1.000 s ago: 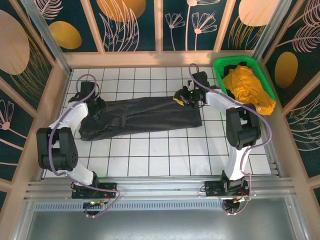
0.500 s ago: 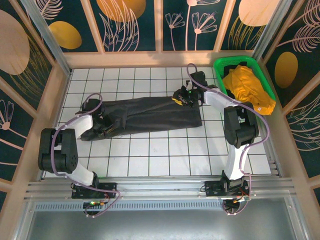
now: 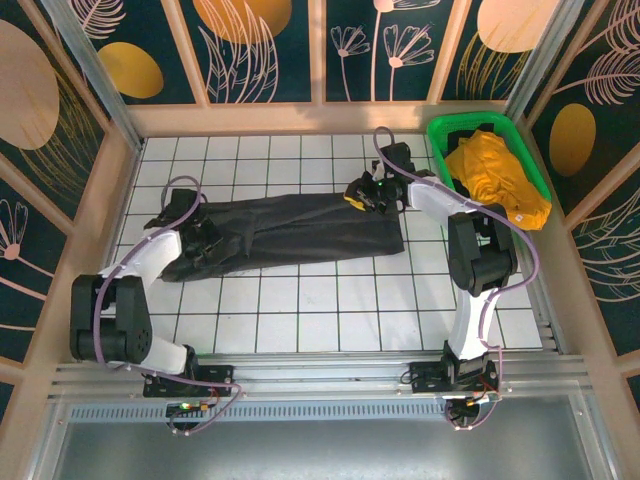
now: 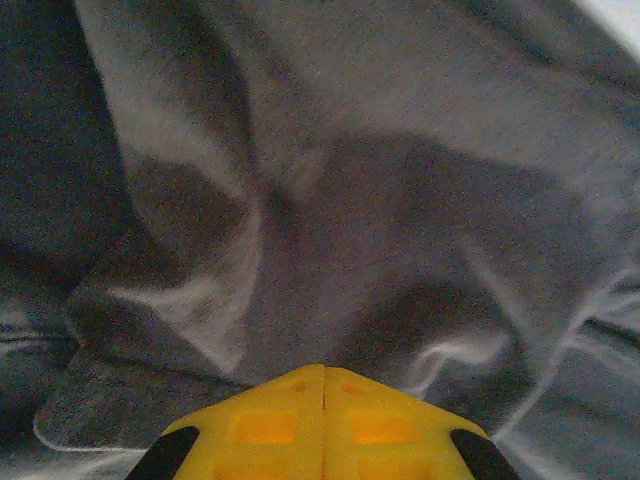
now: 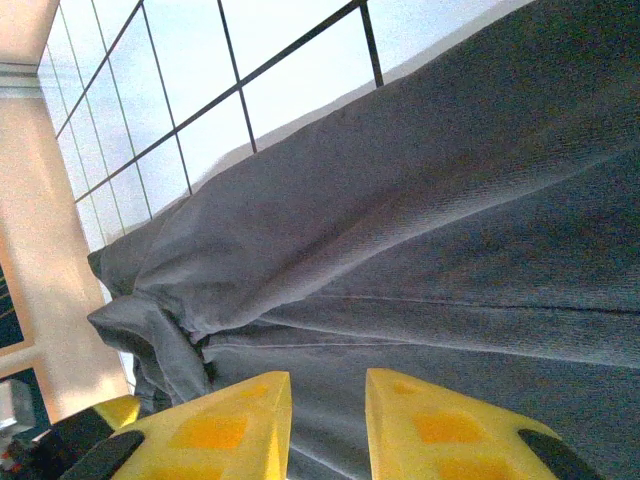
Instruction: Fold and stack the t-shirts
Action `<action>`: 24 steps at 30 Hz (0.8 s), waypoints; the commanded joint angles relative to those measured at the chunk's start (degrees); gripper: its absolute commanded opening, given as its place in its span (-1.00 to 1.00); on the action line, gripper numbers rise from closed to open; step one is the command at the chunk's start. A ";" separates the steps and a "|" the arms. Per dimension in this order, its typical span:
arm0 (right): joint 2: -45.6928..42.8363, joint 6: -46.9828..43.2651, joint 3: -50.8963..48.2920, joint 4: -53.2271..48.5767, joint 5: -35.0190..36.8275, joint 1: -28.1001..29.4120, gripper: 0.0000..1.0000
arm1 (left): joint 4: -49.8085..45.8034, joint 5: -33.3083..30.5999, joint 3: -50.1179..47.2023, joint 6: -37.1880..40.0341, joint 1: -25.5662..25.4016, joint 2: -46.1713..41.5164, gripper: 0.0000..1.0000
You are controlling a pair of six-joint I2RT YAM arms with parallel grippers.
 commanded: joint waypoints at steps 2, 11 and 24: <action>0.49 -0.57 -0.22 0.71 -0.17 0.65 -0.47 | 1.96 3.32 0.24 -0.67 -0.89 0.88 -0.90; 0.77 -0.29 -0.11 1.15 0.06 0.80 -0.47 | 7.11 6.98 -3.63 -2.21 -4.73 5.76 -0.93; 1.78 -2.41 3.18 -0.27 1.67 -1.26 -0.47 | -1.79 -7.48 4.69 -2.73 -2.67 2.76 -0.60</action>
